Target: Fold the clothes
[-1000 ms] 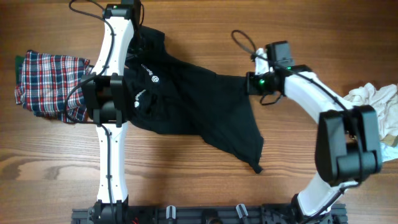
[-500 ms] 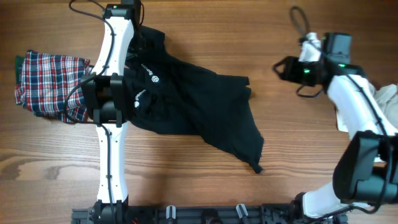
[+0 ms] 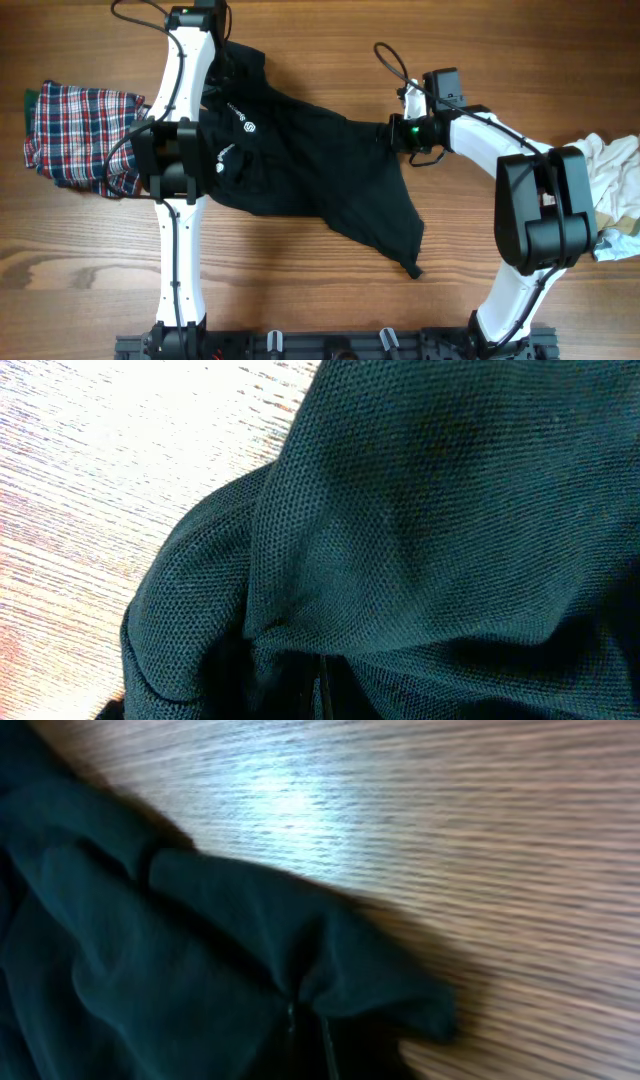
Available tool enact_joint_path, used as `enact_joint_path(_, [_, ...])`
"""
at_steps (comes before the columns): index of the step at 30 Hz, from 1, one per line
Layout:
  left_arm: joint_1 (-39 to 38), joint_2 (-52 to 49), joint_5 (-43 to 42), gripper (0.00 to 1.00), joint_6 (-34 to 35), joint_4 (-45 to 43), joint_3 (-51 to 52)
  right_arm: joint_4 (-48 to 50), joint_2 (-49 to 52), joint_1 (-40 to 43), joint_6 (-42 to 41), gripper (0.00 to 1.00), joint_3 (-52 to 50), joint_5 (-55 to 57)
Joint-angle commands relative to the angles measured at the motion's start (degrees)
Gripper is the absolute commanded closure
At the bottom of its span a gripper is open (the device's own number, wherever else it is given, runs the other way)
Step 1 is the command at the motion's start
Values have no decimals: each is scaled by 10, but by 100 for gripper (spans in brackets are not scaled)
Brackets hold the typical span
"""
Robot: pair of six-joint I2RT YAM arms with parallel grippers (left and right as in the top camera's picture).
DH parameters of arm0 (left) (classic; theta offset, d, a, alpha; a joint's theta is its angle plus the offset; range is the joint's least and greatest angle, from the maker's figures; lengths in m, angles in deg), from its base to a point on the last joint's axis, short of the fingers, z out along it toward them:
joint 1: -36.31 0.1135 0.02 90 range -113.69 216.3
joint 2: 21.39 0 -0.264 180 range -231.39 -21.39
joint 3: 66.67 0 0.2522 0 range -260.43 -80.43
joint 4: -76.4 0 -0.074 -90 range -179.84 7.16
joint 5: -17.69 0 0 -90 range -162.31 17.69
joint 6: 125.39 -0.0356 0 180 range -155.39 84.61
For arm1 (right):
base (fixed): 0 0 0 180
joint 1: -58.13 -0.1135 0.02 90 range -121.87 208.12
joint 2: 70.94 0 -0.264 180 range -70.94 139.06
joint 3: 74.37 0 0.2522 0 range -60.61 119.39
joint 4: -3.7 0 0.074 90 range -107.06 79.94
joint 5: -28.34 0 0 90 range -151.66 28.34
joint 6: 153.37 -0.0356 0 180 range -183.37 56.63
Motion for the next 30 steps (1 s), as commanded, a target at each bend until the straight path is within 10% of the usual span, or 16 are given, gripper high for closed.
enact_joint_path(1, [-6, -18, -21, 96, -4, 5, 3, -1, -4, 12, 9, 96, 19, 28])
enact_joint_path(15, [-6, -18, -21, 90, -4, 5, 3, -54, -160, 178, 89, 96, 81, 112])
enact_joint_path(18, [-6, -15, -22, 79, -17, 2, 3, -79, -160, 178, 89, 44, 81, 104])
enact_joint_path(20, [-6, -2, -24, 71, -34, 1, 3, -100, -160, 177, 89, 29, 81, 87])
enact_joint_path(25, [-6, 58, -41, 59, -35, -62, 2, -176, -160, 155, 93, 42, 80, -9])
enact_joint_path(30, [-6, 57, -115, 41, -35, -166, 2, -169, -160, 95, 102, 30, 80, 49])
